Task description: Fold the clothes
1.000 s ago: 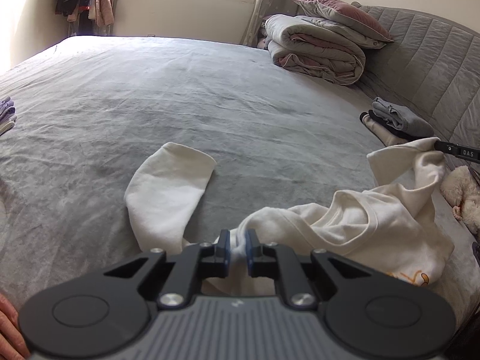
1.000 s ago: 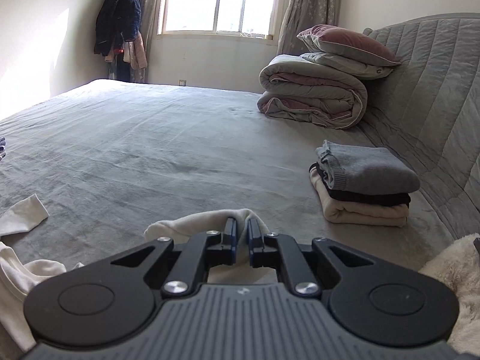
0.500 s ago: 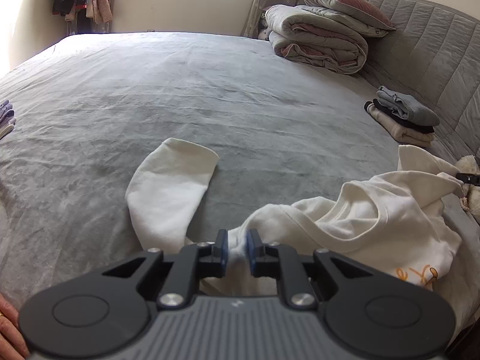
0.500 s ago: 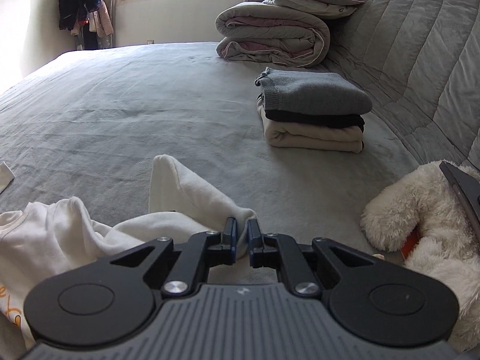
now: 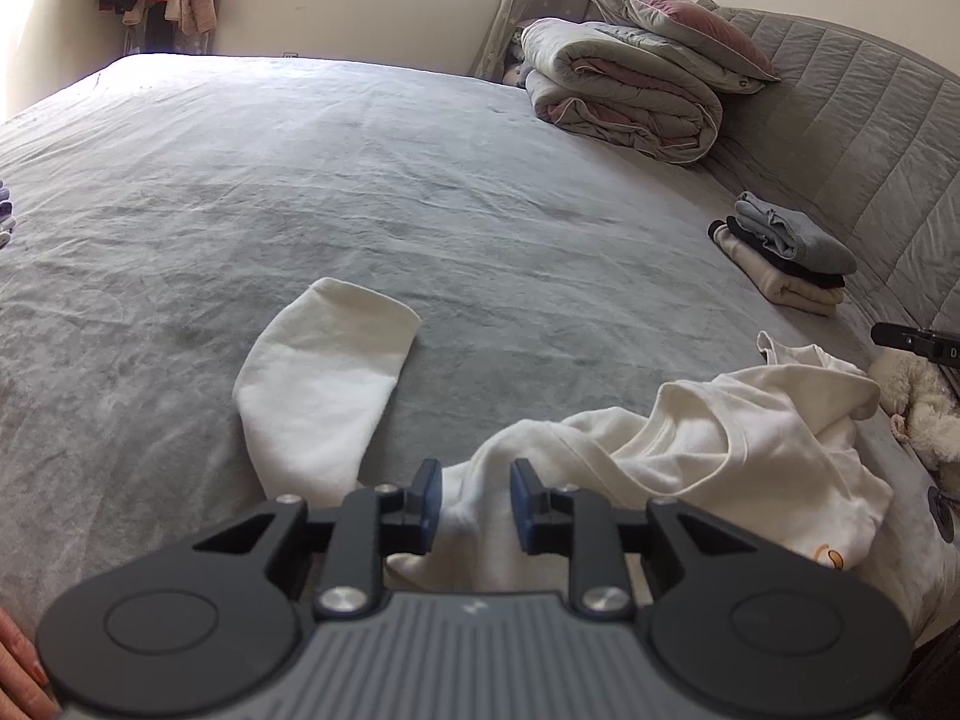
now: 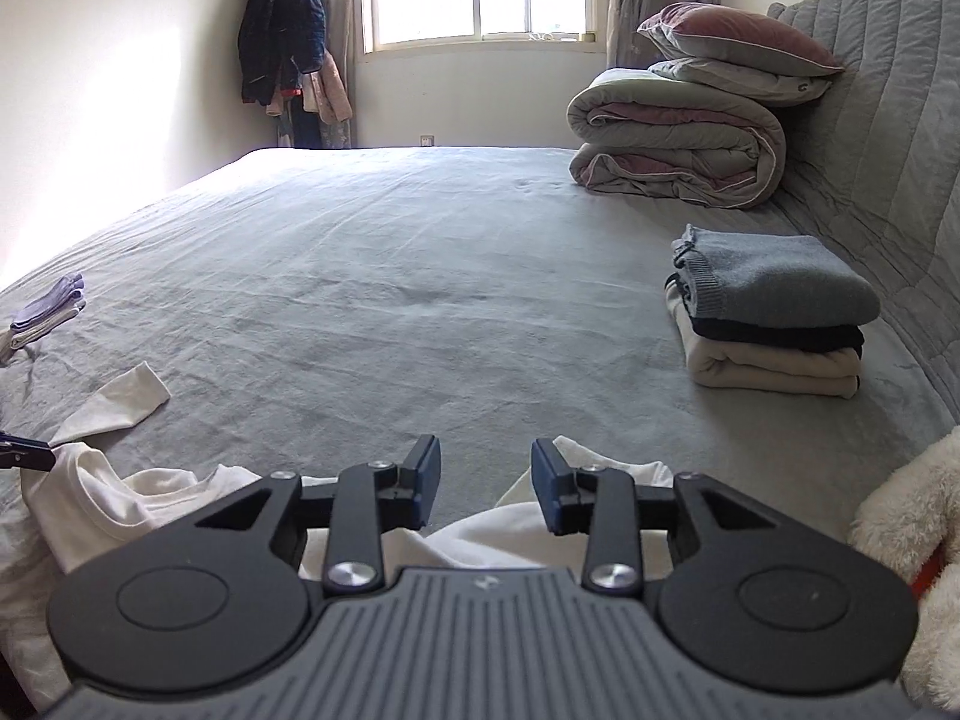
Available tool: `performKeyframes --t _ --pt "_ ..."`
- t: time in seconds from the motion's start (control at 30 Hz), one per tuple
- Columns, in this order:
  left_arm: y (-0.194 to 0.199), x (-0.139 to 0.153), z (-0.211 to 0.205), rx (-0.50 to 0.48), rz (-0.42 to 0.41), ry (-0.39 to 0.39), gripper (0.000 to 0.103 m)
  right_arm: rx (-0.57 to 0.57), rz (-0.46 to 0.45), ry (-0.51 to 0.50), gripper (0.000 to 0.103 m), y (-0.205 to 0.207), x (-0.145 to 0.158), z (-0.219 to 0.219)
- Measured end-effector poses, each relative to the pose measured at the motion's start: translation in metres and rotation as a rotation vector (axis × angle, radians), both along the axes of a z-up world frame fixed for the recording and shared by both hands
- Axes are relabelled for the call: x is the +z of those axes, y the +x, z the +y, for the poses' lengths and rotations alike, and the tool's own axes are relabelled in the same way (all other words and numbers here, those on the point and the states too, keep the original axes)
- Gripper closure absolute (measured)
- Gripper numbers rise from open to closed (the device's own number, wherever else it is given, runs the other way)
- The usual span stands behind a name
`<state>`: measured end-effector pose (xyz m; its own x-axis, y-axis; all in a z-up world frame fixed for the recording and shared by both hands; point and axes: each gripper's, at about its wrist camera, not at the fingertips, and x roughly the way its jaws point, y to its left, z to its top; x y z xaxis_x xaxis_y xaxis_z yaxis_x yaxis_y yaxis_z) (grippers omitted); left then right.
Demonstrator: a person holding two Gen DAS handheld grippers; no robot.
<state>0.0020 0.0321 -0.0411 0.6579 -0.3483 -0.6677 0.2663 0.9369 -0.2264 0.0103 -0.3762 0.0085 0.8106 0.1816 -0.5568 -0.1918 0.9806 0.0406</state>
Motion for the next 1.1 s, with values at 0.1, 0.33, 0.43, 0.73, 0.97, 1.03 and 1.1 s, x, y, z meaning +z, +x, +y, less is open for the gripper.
performKeyframes --t 0.1,0.33,0.43,0.73,0.97,1.03,1.1 --pt "0.000 0.000 -0.001 -0.015 0.001 0.001 0.075 0.052 0.028 -0.007 0.061 0.008 -0.006 0.015" --pt "0.000 0.000 -0.004 -0.027 0.004 0.012 0.072 0.126 0.105 -0.044 0.060 0.033 -0.025 0.046" --pt "0.001 0.000 -0.003 -0.020 0.009 0.007 0.072 0.142 0.129 -0.066 0.060 0.042 -0.033 0.055" --pt "0.001 -0.001 -0.003 -0.030 0.010 0.011 0.073 0.182 0.181 -0.116 0.060 0.053 -0.047 0.062" --pt "0.005 -0.002 -0.006 -0.026 0.015 0.013 0.089 0.188 0.198 -0.127 0.071 0.053 -0.052 0.061" --pt "0.005 -0.001 -0.007 -0.020 0.013 0.016 0.093 0.190 0.203 -0.131 0.090 0.053 -0.053 0.061" --pt "0.005 0.000 -0.008 -0.015 0.009 0.022 0.094 0.193 0.204 -0.137 0.095 0.052 -0.054 0.061"
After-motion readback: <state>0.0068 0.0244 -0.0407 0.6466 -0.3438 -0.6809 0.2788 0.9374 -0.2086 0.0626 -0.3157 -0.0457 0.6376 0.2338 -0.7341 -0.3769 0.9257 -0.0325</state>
